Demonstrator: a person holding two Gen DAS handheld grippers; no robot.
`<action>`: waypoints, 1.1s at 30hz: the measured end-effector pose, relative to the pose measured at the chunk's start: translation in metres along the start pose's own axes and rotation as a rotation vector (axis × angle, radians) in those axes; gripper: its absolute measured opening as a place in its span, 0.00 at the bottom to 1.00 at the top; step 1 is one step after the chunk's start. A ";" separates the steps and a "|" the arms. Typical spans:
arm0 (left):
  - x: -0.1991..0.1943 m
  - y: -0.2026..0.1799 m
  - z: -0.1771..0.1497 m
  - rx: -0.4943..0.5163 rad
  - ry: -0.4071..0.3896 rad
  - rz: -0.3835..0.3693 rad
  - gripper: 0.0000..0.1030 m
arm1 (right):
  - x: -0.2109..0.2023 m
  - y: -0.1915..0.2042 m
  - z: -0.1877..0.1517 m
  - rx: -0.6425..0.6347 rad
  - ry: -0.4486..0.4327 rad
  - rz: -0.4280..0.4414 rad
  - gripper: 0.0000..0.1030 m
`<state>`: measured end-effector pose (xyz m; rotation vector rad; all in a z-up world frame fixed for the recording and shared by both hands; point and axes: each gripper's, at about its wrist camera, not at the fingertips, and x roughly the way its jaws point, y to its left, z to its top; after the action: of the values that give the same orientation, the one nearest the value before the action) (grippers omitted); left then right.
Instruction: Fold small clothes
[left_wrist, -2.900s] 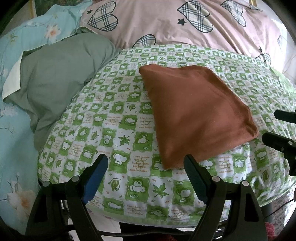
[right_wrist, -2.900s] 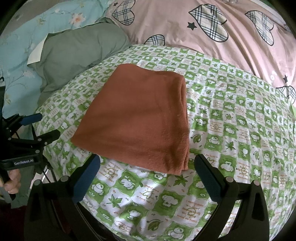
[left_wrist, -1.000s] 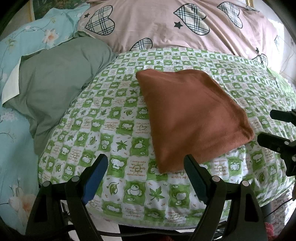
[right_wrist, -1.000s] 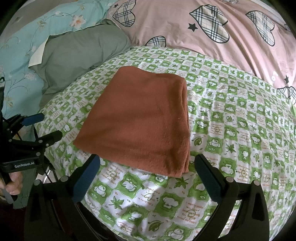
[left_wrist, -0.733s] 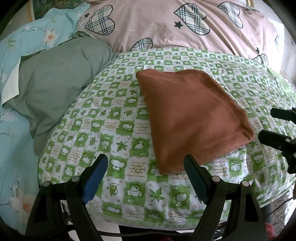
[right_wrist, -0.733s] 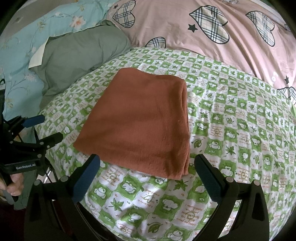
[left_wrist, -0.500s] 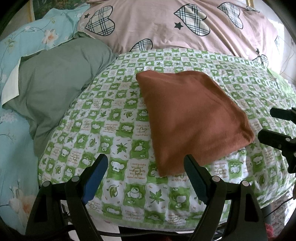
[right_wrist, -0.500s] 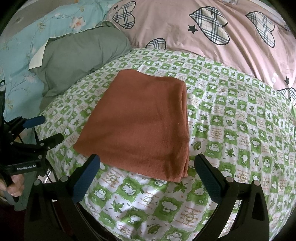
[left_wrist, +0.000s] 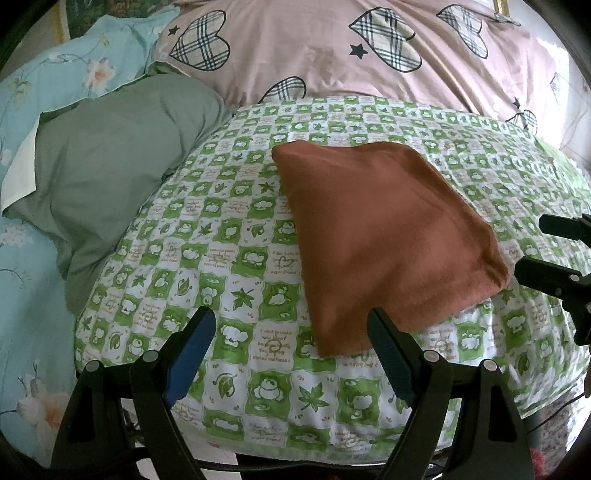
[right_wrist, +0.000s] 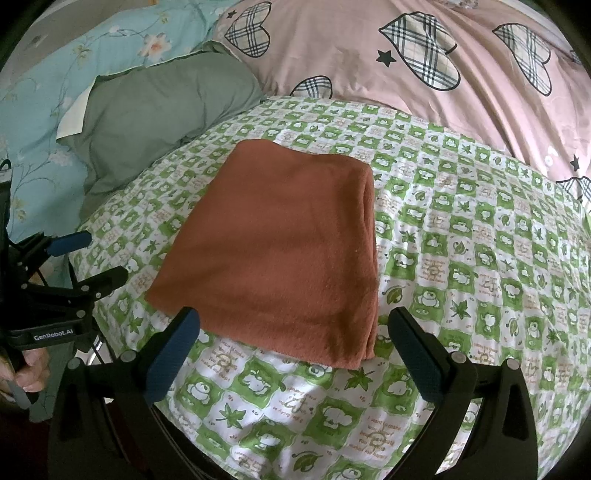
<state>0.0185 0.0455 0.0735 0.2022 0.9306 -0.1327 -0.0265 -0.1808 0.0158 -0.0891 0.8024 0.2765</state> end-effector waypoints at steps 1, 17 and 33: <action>0.001 0.000 0.002 0.000 0.000 -0.003 0.82 | 0.000 -0.001 0.001 0.001 -0.001 0.002 0.99; 0.004 -0.002 0.007 0.003 -0.009 0.002 0.82 | 0.004 -0.007 0.005 0.010 -0.002 0.008 0.99; 0.014 0.000 0.025 -0.008 -0.022 0.025 0.82 | 0.019 -0.023 0.019 0.027 0.006 0.031 0.99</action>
<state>0.0468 0.0394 0.0766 0.2047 0.9063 -0.1082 0.0059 -0.1949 0.0151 -0.0518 0.8140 0.2945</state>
